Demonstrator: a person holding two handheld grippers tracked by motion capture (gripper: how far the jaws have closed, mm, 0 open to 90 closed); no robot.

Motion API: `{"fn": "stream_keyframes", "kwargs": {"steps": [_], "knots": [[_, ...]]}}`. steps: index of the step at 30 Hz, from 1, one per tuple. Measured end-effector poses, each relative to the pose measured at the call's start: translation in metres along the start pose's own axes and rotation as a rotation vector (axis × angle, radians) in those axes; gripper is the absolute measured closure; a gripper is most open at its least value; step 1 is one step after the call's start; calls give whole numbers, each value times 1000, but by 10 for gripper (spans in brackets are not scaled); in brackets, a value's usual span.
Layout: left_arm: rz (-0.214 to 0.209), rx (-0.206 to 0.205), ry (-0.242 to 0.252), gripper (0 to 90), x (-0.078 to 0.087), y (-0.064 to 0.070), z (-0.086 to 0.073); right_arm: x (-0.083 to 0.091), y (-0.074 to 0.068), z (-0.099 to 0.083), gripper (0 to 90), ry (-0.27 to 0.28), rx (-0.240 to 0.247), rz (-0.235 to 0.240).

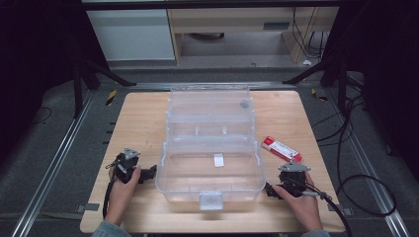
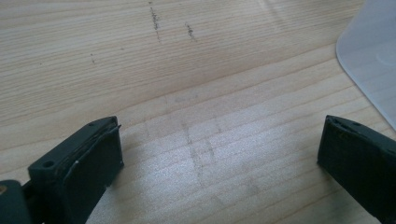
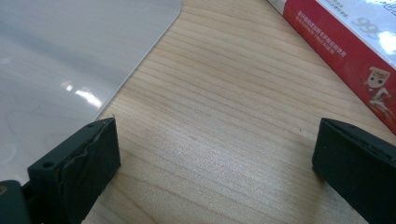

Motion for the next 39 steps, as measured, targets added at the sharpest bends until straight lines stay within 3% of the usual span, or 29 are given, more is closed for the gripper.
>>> {"fn": "stream_keyframes", "kwargs": {"steps": [7, 13, 17, 25, 26, 32, 39], "knots": [[2, 1, 0, 0, 0, 0, 0, 7, 4, 2, 119, -24, 11, 16], [3, 0, -2, 0, 0, 0, 0, 22, 26, 13, 140, -40, 29, 4], [3, 1, -2, 0, 1, 1, -1, 29, 47, 35, 160, -44, 51, 4], [4, 2, -3, 0, 1, 1, -1, 22, 65, 63, 202, -87, 126, -9], [4, 2, -3, 0, 1, 1, -1, 20, 69, 69, 232, -92, 130, 10], [4, 2, -3, 0, 1, 1, -1, 7, 82, 73, 284, -130, 128, 29], [2, 1, -3, 0, 1, 1, -1, -7, 85, 71, 282, -165, 145, 27]]}}
Point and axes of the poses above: each handheld gripper's, and its own axes: x roughly backward along the jaws, z roughly out of its top, y roughly to its right, the point moved 4 cm from there along -x, roughly forward along the jaws, and after that the axes turned 6 degrees about -z, right-handed, at the moved point
